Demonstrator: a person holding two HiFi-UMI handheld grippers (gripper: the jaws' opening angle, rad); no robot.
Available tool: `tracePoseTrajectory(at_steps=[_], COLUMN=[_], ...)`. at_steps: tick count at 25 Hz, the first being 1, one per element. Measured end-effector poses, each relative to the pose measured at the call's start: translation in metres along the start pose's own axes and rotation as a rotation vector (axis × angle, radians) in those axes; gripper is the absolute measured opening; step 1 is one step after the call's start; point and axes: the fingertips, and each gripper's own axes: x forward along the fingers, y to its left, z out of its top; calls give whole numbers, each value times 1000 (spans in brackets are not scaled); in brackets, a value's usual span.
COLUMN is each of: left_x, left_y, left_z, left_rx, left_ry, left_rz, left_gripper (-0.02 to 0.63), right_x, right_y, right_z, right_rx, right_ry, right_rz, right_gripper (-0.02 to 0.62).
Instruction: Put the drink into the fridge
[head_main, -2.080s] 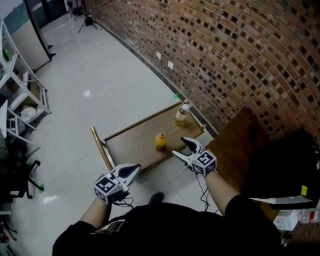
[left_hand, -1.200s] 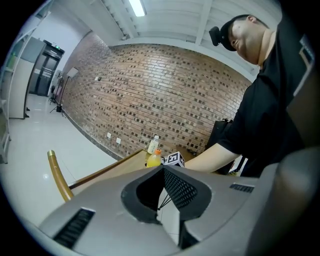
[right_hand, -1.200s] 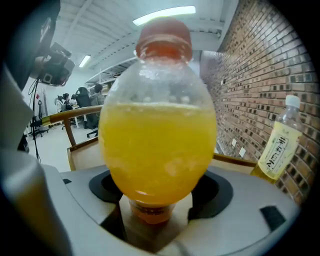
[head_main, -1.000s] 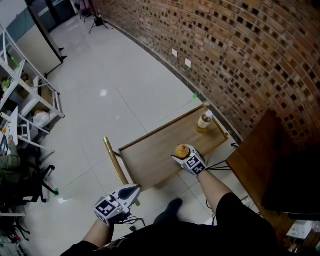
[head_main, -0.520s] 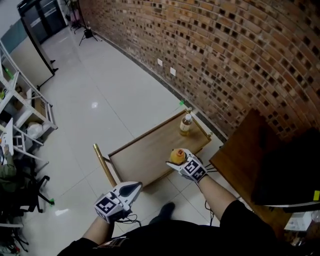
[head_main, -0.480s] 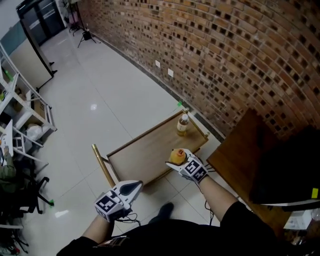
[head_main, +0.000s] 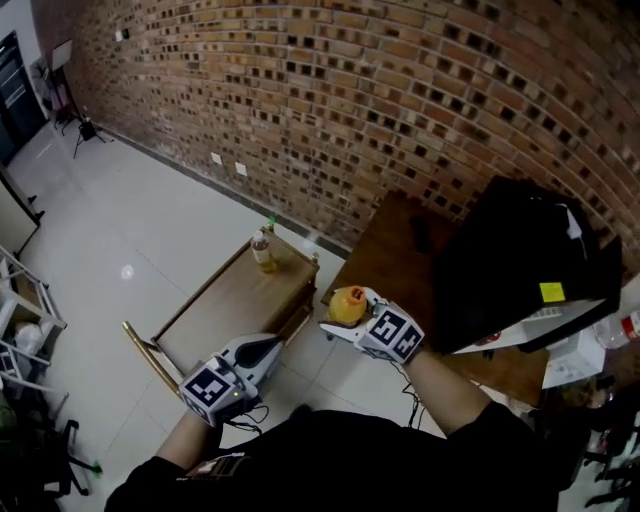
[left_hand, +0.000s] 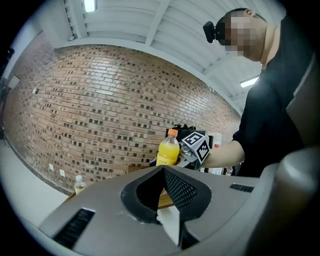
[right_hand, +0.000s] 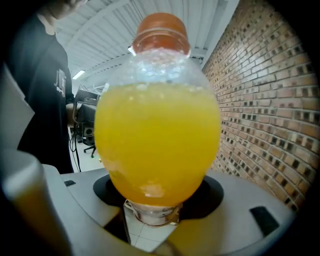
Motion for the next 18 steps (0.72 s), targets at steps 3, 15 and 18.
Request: tracePoseTrajectory(at_steps=[3,15,18], left_x=[45,156,176], left_y=[-53,-232,-268], left_z=[15,20,20], left_rx=[42,163,176], left_ry=[4,67,82], left_rz=[-112,-429,-475], left_gripper=[-5,-5,-5], right_x=[-72,-299,-349], right_y=[0,15,15], right_z=[-11,-75,-90], right_rx=[2,196,264], right_ry=[19,8,-35], right_rz=[-75,-316,-365], right_gripper=[288,288,288])
